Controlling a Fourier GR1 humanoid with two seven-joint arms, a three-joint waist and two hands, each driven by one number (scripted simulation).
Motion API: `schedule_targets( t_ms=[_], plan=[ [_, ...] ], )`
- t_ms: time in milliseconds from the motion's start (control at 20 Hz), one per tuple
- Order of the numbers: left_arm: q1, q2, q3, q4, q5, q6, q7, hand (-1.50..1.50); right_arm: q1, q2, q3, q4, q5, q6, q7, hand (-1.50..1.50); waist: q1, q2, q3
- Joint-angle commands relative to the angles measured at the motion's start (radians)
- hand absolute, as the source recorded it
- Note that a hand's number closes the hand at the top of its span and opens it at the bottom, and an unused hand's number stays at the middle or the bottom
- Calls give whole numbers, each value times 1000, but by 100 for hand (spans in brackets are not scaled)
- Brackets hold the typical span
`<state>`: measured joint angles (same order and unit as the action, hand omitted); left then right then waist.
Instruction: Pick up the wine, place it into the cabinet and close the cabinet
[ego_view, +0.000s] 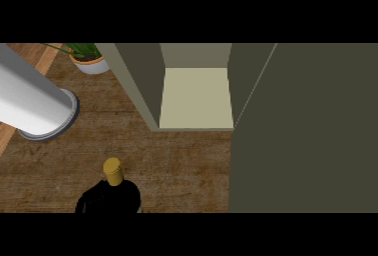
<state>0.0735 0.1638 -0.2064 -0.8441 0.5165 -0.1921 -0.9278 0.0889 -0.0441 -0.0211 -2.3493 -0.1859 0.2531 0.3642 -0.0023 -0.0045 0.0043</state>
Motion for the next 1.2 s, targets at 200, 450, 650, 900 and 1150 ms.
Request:
schedule_targets(
  t_ms=[200,450,650,900,1150],
  plan=[
    [107,32,-45,-250,-13,-63,55,150,35,28,32,28,49,8,-52,-150,5,3,-4],
    [165,40,-57,-445,-10,-13,191,150,3,-11,-52,9,-54,7,-3,-150,4,3,-4],
    [234,24,-105,-681,-5,85,311,150,58,10,2,-46,-24,22,-12,-150,4,3,-4],
    [223,-17,-148,-899,-18,234,480,150,2,-3,-21,48,-23,25,-30,-150,6,3,-3],
    [99,-32,-101,-870,-55,258,524,150,-13,-32,-51,-12,-62,12,47,-150,1,4,-4]
  ],
)
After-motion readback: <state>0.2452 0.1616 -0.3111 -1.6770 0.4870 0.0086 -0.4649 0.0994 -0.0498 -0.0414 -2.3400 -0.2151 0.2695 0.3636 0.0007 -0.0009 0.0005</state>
